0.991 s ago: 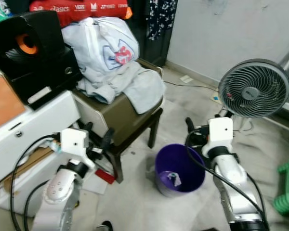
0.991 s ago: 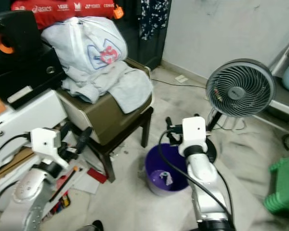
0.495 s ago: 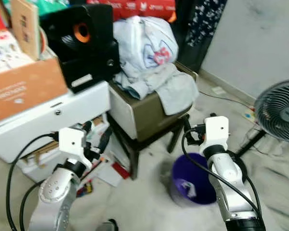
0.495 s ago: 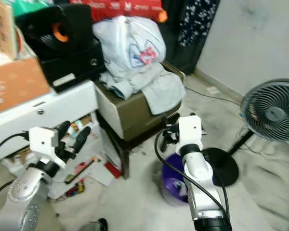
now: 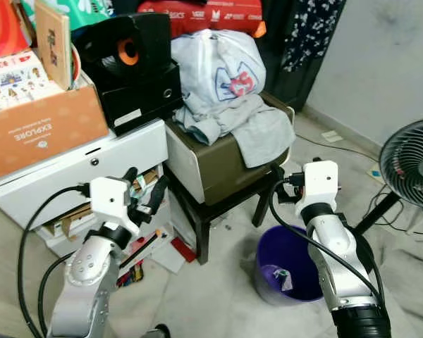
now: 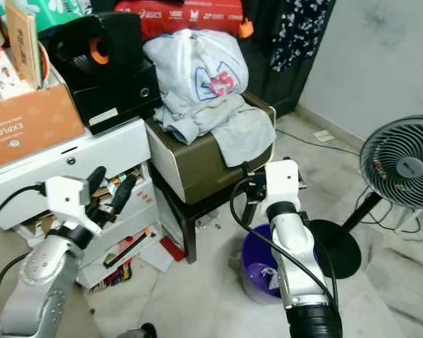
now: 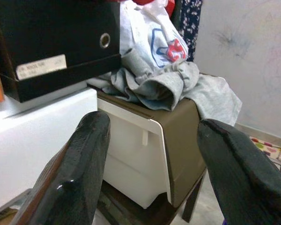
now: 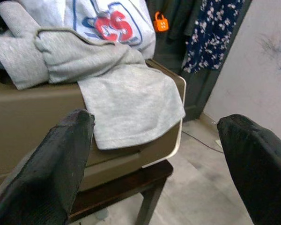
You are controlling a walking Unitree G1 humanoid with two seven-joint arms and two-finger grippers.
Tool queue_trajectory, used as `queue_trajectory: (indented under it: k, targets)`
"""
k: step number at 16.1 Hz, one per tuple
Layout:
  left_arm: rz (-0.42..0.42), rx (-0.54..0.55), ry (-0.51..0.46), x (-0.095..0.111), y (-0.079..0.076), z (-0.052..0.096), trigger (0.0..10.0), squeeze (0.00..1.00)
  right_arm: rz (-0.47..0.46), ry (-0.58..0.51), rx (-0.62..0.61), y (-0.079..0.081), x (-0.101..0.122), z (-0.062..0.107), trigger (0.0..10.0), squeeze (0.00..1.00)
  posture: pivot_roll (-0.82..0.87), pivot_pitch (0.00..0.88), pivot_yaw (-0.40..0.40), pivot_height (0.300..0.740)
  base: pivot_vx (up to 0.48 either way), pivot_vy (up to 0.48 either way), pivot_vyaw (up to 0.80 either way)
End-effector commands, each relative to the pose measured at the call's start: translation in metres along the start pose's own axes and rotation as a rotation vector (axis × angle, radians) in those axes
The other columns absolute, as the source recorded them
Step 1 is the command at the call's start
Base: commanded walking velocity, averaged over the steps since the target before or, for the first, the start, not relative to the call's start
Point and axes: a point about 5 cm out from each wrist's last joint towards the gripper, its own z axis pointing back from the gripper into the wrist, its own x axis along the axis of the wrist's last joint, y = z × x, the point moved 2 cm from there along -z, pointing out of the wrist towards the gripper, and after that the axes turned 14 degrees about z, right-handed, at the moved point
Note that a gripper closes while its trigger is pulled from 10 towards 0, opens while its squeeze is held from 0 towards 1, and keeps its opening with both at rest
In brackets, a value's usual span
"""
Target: Clean up the room
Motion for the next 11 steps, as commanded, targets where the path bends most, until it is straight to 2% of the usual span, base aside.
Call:
queue_trajectory:
  k: [1,8,11]
  targets:
    - [-0.004,0.0,0.006,-0.0008,0.0021,-0.0005,10.0,0.0,-0.007,-0.019,-0.008,-0.0011,0.0047,-0.0035,10.0,0.0,-0.12,0.051,-0.056,0.74,0.0,0.0,0.0]
    - [0.019,-0.046,-0.006,-0.001,-0.0046,-0.0016,10.0,0.0,-0.021,-0.04,-0.003,0.0008,0.0075,-0.0085,10.0,0.0,-0.12,0.046,-0.058,0.74,0.0,0.0,0.0]
    - [0.019,-0.068,-0.002,-0.0013,-0.0074,-0.0002,10.0,0.0,-0.022,-0.031,-0.007,-0.0004,0.0052,-0.0068,10.0,0.0,-0.13,0.054,-0.056,0.74,0.271,0.0,0.0]
